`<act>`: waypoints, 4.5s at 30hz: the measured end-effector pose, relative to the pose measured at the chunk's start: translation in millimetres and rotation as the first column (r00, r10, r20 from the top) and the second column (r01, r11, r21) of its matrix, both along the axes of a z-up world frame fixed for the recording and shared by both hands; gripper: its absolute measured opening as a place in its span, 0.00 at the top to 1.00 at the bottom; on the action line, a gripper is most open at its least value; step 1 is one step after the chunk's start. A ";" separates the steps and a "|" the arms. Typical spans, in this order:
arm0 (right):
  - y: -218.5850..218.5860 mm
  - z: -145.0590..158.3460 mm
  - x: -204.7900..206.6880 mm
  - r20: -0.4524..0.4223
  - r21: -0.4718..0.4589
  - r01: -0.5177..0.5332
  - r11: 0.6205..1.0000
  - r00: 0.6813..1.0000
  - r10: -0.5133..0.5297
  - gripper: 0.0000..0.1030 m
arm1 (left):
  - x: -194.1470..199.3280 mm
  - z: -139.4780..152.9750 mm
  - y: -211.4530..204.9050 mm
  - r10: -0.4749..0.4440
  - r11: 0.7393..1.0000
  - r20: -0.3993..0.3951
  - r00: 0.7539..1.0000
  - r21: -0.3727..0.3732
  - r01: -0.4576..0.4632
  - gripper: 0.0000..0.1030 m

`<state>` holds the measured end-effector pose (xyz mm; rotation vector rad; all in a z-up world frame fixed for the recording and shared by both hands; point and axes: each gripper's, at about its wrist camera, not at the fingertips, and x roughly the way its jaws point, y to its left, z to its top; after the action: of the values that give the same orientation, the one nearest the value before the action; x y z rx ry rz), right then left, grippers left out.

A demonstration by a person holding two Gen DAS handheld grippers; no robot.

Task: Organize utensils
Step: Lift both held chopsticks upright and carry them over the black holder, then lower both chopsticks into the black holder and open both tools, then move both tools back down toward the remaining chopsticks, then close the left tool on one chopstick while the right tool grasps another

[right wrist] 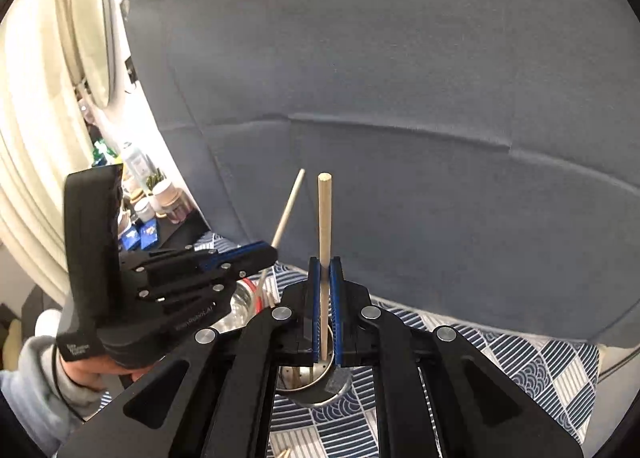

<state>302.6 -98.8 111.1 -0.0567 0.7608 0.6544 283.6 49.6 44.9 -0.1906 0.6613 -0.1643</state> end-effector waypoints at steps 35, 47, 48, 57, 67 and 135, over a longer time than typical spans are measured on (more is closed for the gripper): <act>12.2 -101.3 -30.1 -0.144 -0.050 -0.015 0.999 0.989 0.008 0.91 | -57.6 -66.3 4.1 0.003 1.000 0.100 0.995 0.025 -0.006 0.74; -2.8 -80.0 -43.7 -0.089 -0.018 0.034 0.999 0.995 -0.036 0.62 | -88.3 -44.0 23.6 0.047 0.994 0.103 0.994 0.095 -0.056 0.33; -3.1 -79.7 -45.1 -0.086 -0.019 0.033 0.999 0.996 -0.035 0.59 | -91.4 -43.6 24.5 0.052 0.993 0.102 0.993 0.103 -0.063 0.31; -4.2 -84.2 -60.8 -0.044 -0.092 0.054 0.994 0.997 -0.058 0.29 | -108.9 -52.8 30.2 0.104 0.985 0.017 0.994 0.138 -0.105 0.07; -22.8 -116.3 -69.2 -0.083 -0.168 0.124 0.978 0.987 -0.139 0.17 | -117.6 -102.8 16.6 0.068 0.983 -0.190 0.979 0.180 -0.034 0.06; -89.1 -264.7 -182.6 -0.343 -0.390 0.018 0.921 0.925 -0.163 0.75 | -182.5 -212.3 -19.1 -0.020 0.954 -0.532 0.847 0.244 0.175 0.20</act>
<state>120.0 -187.9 -153.6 -0.2582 1.2449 0.4207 101.2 30.5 -167.4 0.0856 1.2368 -0.1129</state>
